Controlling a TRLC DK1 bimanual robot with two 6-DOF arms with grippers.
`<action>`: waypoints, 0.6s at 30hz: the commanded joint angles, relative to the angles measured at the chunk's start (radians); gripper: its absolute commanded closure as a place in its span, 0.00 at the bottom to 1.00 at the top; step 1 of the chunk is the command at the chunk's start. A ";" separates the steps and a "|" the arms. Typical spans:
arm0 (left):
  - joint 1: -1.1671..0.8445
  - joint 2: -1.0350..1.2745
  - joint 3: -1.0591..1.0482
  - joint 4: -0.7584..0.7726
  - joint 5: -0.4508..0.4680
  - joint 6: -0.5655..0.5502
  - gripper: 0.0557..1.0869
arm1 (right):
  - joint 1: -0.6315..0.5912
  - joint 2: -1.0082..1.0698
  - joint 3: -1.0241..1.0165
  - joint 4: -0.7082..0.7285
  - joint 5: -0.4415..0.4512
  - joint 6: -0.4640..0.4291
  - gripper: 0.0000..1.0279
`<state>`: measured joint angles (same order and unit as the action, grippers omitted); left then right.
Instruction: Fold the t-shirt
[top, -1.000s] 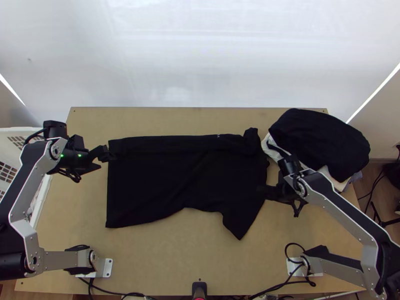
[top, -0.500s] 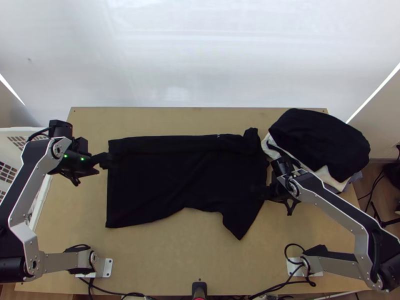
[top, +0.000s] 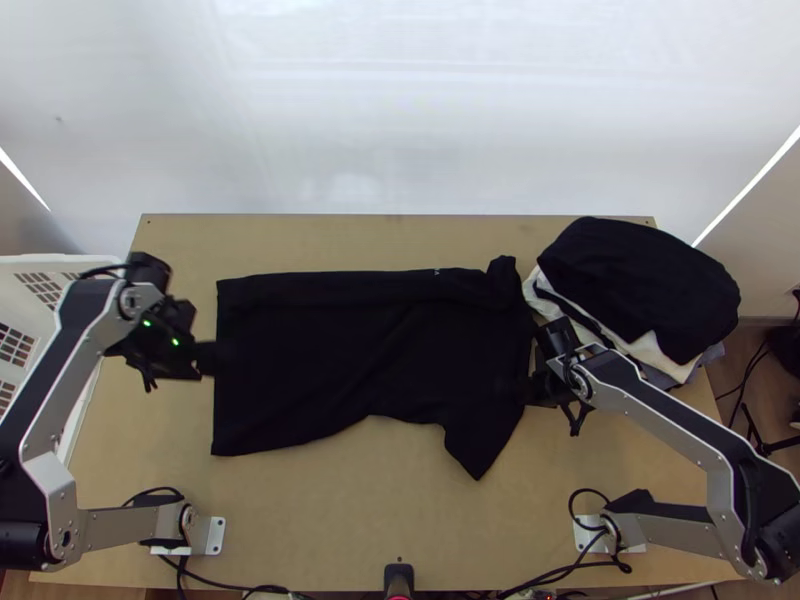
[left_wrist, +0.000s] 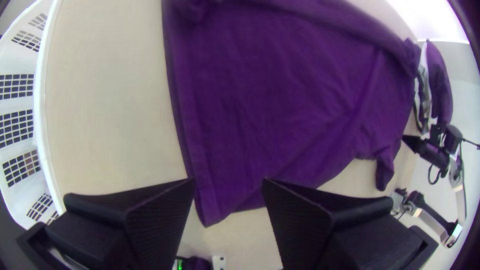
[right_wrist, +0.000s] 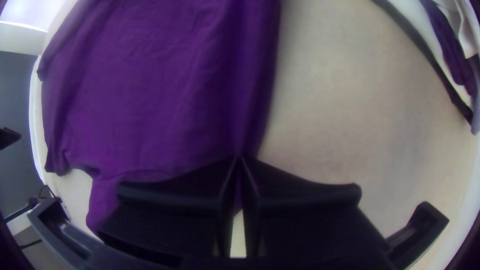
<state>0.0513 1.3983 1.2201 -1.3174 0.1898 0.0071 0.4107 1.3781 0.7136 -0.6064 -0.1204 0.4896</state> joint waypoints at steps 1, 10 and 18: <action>-0.134 0.018 -0.079 -0.190 -0.115 0.040 0.34 | 0.014 -0.047 -0.014 -0.009 0.010 -0.003 0.97; -0.235 -0.015 -0.301 -0.131 -0.136 0.096 0.34 | 0.014 -0.094 -0.037 -0.009 0.011 -0.003 0.97; -0.243 0.016 -0.381 -0.051 -0.142 0.100 0.34 | 0.014 -0.116 -0.034 -0.012 0.025 -0.003 0.97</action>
<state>-0.1696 1.3979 0.9096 -1.4155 0.0586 0.0986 0.4244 1.2831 0.6819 -0.6170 -0.1043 0.4862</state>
